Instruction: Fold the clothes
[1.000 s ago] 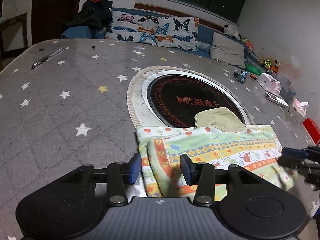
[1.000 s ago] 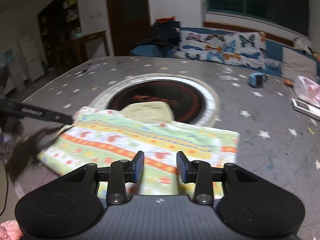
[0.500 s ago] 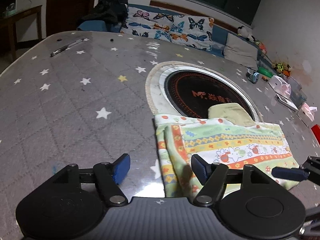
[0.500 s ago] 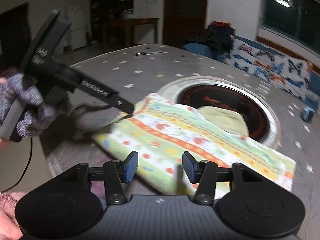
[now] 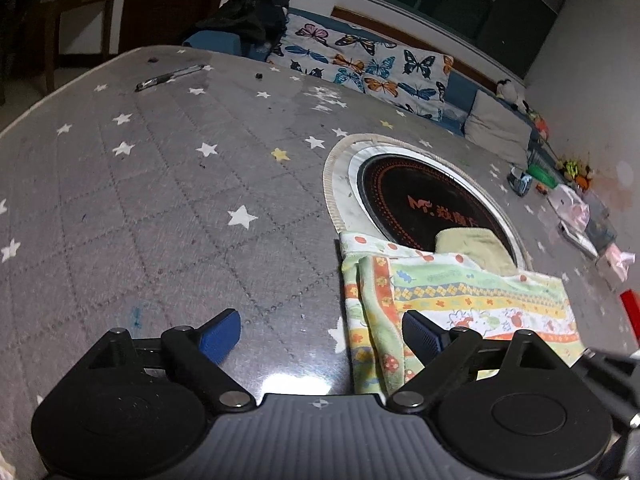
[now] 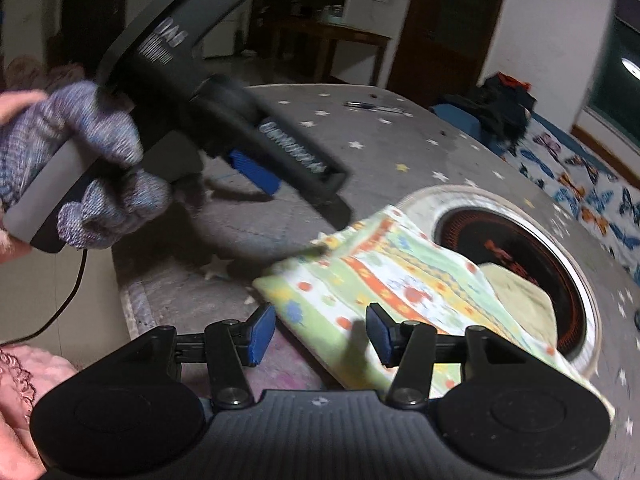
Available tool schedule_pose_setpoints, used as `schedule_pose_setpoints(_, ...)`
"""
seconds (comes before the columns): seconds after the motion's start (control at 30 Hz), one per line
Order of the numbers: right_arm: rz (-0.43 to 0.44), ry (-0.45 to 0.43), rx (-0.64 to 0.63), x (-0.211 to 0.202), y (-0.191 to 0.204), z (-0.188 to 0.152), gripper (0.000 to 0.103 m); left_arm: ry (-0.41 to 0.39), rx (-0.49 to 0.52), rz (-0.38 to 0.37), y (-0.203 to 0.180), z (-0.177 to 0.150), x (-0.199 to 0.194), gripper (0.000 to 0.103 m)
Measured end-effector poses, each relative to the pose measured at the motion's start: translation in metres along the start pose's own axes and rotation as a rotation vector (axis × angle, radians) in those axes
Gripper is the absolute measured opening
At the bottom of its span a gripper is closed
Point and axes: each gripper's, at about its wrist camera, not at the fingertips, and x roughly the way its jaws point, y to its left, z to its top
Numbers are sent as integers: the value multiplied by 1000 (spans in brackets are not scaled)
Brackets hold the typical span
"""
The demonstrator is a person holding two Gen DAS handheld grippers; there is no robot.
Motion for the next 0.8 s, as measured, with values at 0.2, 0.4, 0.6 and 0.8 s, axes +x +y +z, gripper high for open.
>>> schedule_pose_setpoints(0.2, 3, 11, -97, 20, 20, 6, 49, 5, -92, -52, 4, 0, -3, 90)
schedule_pose_setpoints(0.4, 10, 6, -54, 25, 13, 9, 25, 26, -211, -108, 11, -1, -2, 90)
schedule_pose_setpoints(0.6, 60, -51, 107, 8, -15, 11, 16, 58, -275, -169, 7, -1, 1, 90)
schedule_pose_setpoints(0.8, 89, -106, 225, -11, -40, 10, 15, 91, -356, -233, 1, 0, 9, 90)
